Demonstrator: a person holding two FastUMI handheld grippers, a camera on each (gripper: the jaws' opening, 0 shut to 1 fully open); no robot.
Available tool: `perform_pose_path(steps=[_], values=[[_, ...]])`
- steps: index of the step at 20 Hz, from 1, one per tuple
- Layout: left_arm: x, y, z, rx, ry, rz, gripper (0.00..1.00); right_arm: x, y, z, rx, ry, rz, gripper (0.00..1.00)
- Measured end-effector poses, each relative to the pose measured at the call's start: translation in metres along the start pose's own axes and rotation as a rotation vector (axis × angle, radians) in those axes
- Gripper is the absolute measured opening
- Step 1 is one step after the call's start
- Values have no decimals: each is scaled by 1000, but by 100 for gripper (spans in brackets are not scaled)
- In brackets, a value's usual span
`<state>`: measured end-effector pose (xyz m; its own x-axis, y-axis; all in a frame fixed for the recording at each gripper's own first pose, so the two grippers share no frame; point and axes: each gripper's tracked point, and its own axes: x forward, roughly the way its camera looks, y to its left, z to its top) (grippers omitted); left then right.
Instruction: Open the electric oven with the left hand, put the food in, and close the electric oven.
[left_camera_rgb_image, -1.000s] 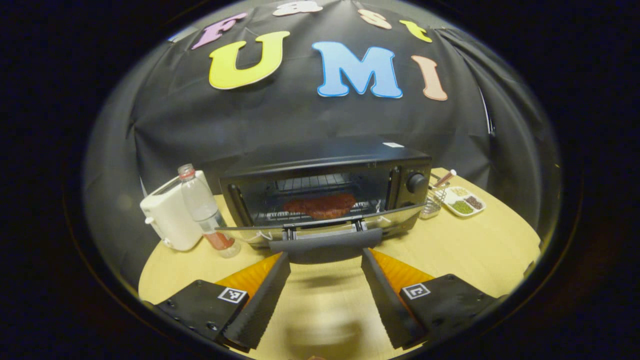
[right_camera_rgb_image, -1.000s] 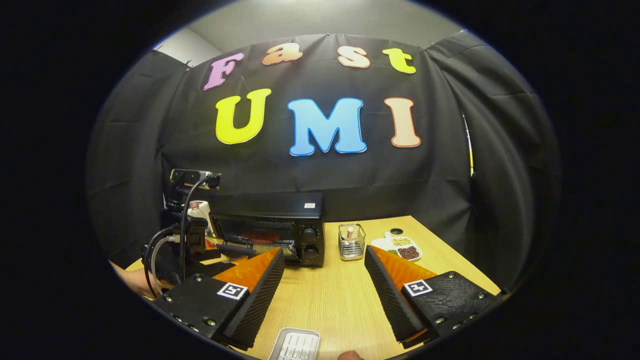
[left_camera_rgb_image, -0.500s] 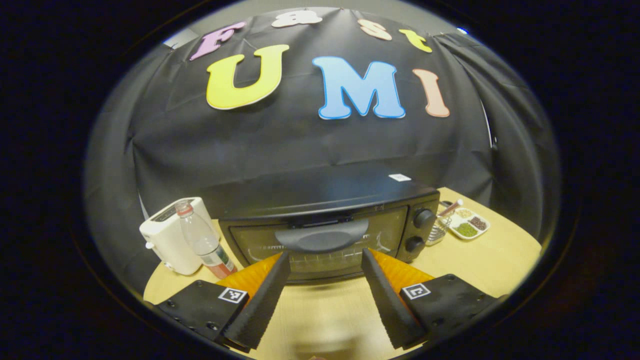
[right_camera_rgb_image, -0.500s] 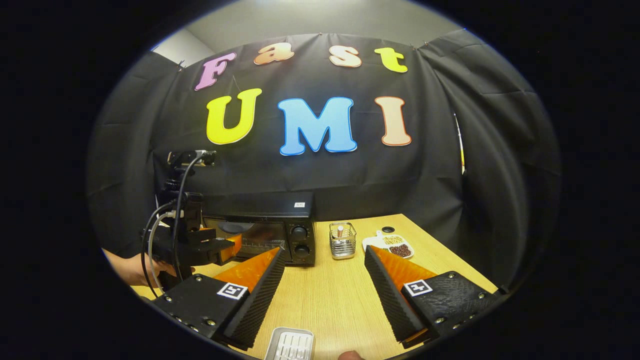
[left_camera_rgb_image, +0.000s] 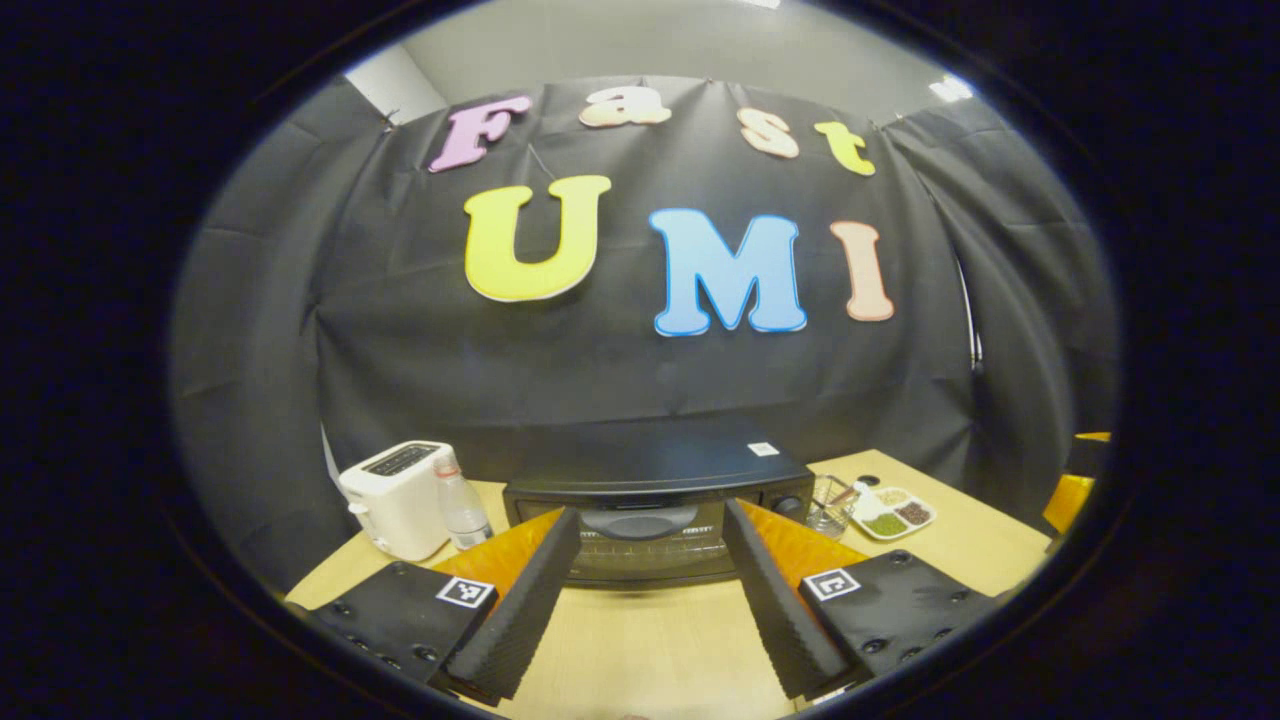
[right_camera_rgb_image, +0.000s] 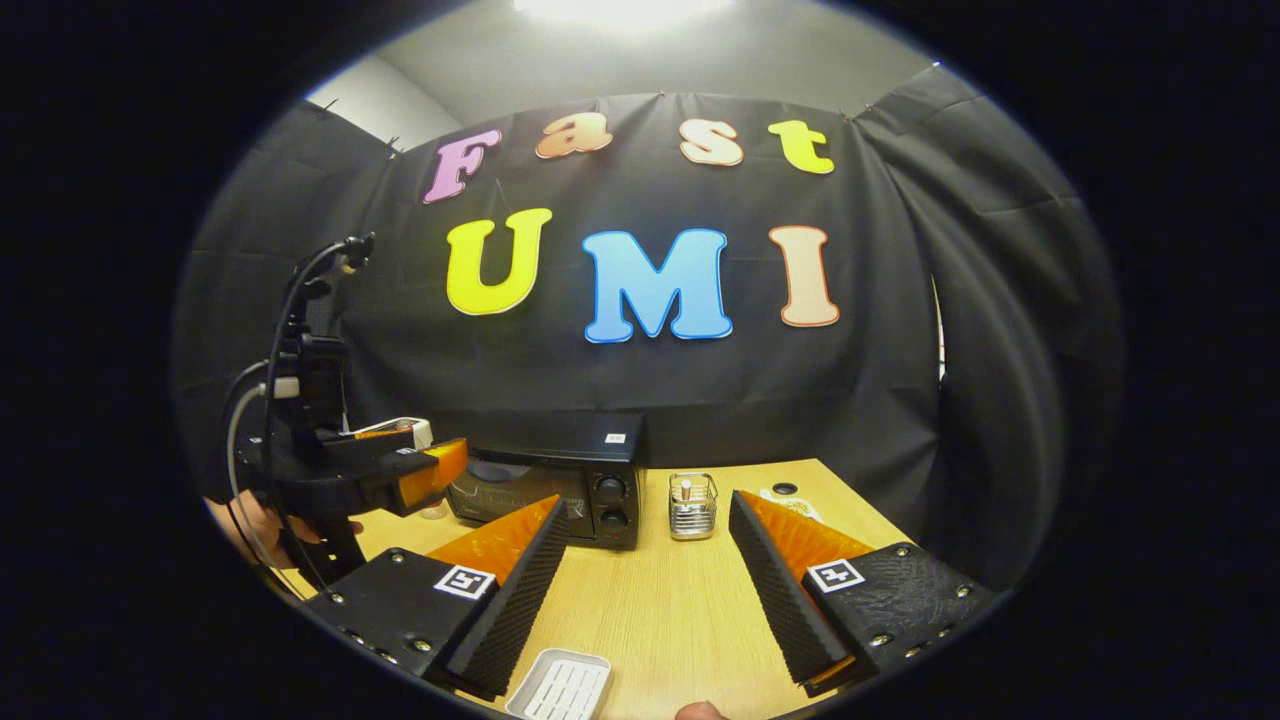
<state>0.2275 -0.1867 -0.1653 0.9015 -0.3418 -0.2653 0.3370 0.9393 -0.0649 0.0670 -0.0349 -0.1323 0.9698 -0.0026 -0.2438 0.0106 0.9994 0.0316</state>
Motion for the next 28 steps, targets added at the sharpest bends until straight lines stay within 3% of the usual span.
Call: perform_pose_path(steps=[5, 7, 8, 14, 18, 28], values=[[-79, -5, 25, -8, -57, 57, 100, -34, -16, 11, -21, -38, 43, 98], [-111, -11, 27, 4, -79, 78, 91, -48, -22, 14, -43, -58, 54, 98], [-127, -11, 27, 3, -84, 94, 100, -55, -29, 21, -50, -63, 60, 98], [-199, 0, 43, 12, -127, 136, 100, -86, -44, 32, -52, -106, 45, 98], [-225, 15, 54, 57, -159, 148, 100, -97, -43, 30, -36, -109, 32, 98], [-245, 40, 59, 27, -197, 126, 100, -111, -14, 41, -14, -138, 12, 98]])
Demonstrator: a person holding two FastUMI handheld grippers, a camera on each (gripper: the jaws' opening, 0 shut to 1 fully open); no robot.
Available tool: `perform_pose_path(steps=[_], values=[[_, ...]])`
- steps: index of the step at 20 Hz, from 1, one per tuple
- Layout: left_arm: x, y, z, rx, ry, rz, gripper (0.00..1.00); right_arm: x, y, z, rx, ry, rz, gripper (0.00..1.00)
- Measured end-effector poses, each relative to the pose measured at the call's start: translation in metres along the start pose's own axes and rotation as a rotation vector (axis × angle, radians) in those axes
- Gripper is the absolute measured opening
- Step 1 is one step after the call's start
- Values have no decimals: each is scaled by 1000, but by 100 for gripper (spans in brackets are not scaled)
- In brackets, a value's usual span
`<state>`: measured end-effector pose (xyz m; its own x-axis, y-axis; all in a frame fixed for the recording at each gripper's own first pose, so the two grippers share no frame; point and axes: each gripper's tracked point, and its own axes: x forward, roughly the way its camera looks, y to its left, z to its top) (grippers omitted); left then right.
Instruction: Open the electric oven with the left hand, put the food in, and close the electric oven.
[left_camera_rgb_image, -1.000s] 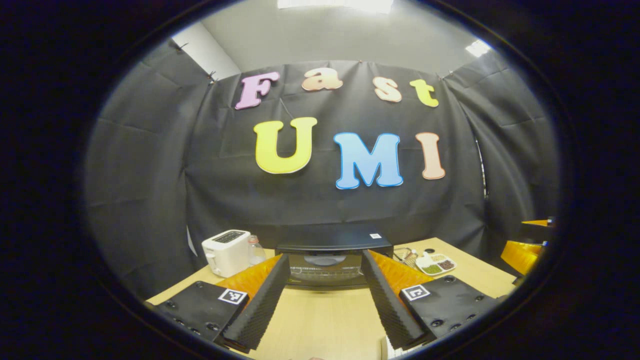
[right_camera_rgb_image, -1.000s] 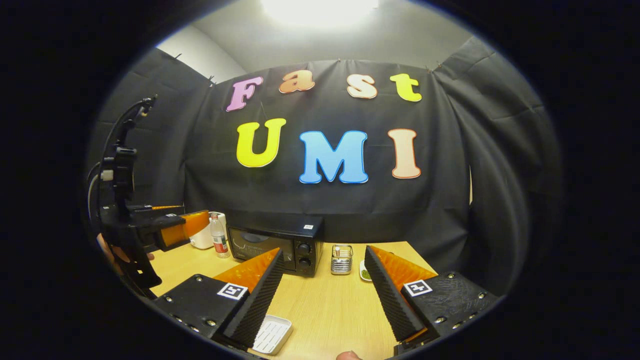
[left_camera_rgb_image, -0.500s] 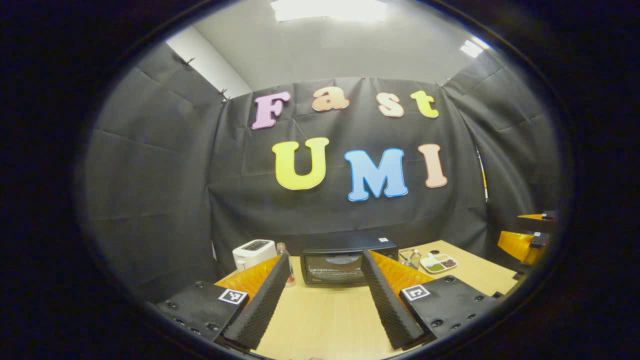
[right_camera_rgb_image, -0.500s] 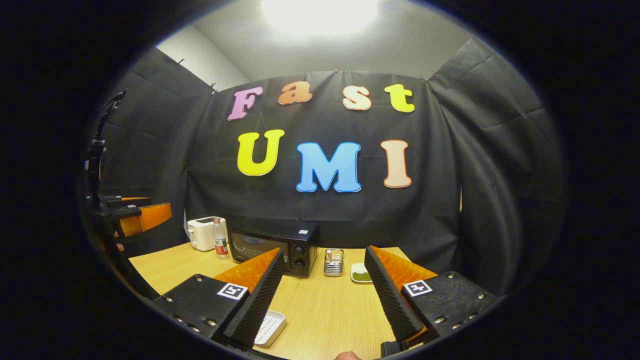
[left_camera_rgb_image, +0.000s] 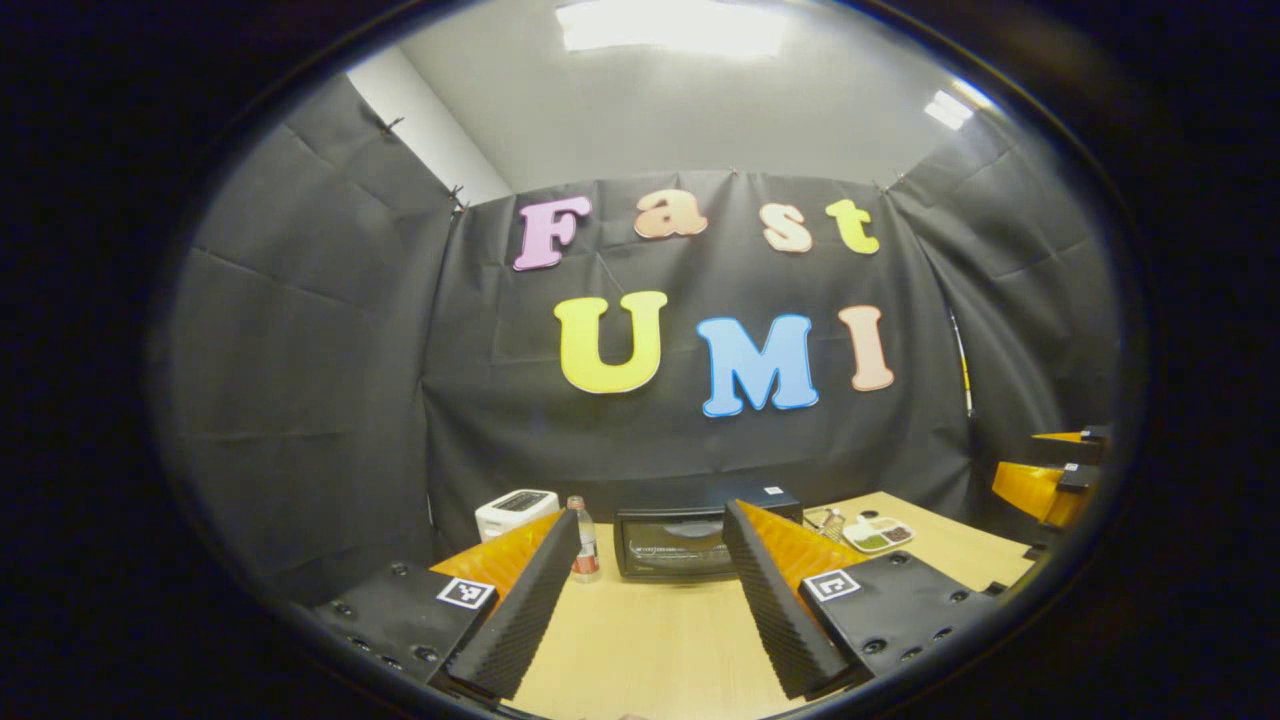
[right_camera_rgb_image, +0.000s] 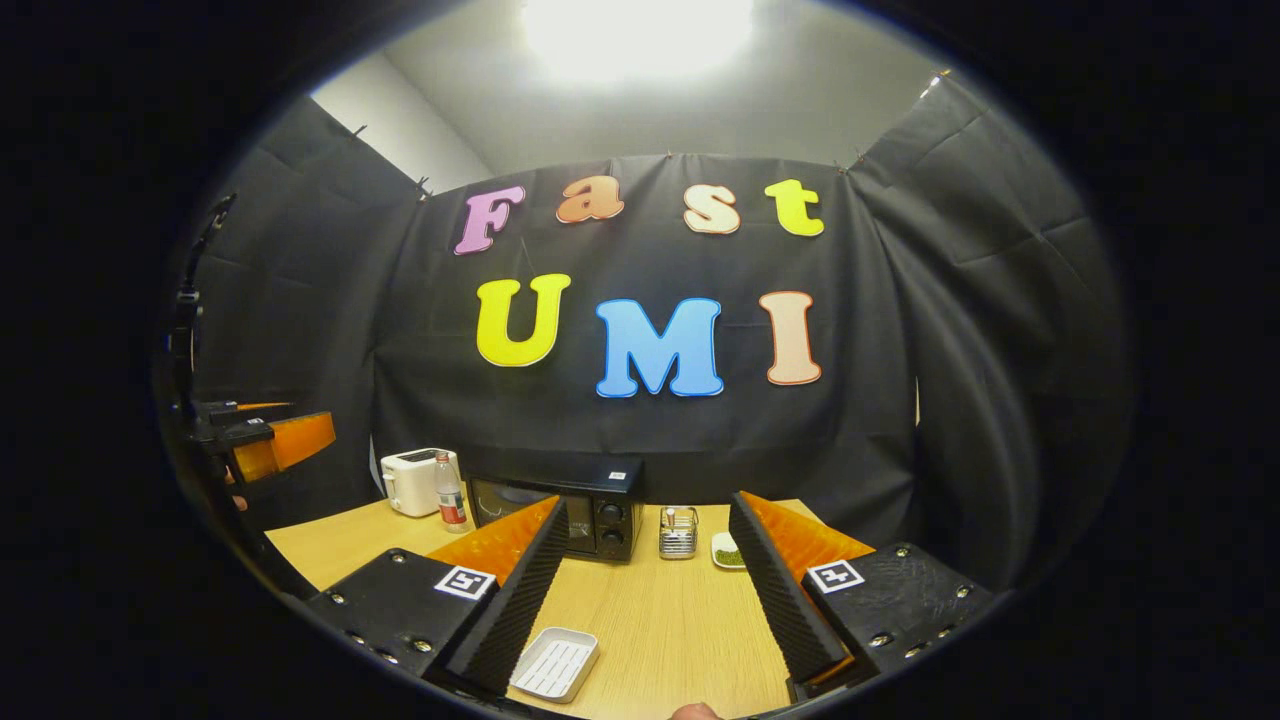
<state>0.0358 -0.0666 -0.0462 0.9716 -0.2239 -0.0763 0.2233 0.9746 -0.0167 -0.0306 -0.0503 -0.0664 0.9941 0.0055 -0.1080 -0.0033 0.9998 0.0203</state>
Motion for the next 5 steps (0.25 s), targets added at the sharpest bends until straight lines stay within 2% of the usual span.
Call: perform_pose_path(steps=[5], values=[[-5, 5, 3, 11, -15, -9, 100, -3, 5, 5, 12, -2, -11, 97]])
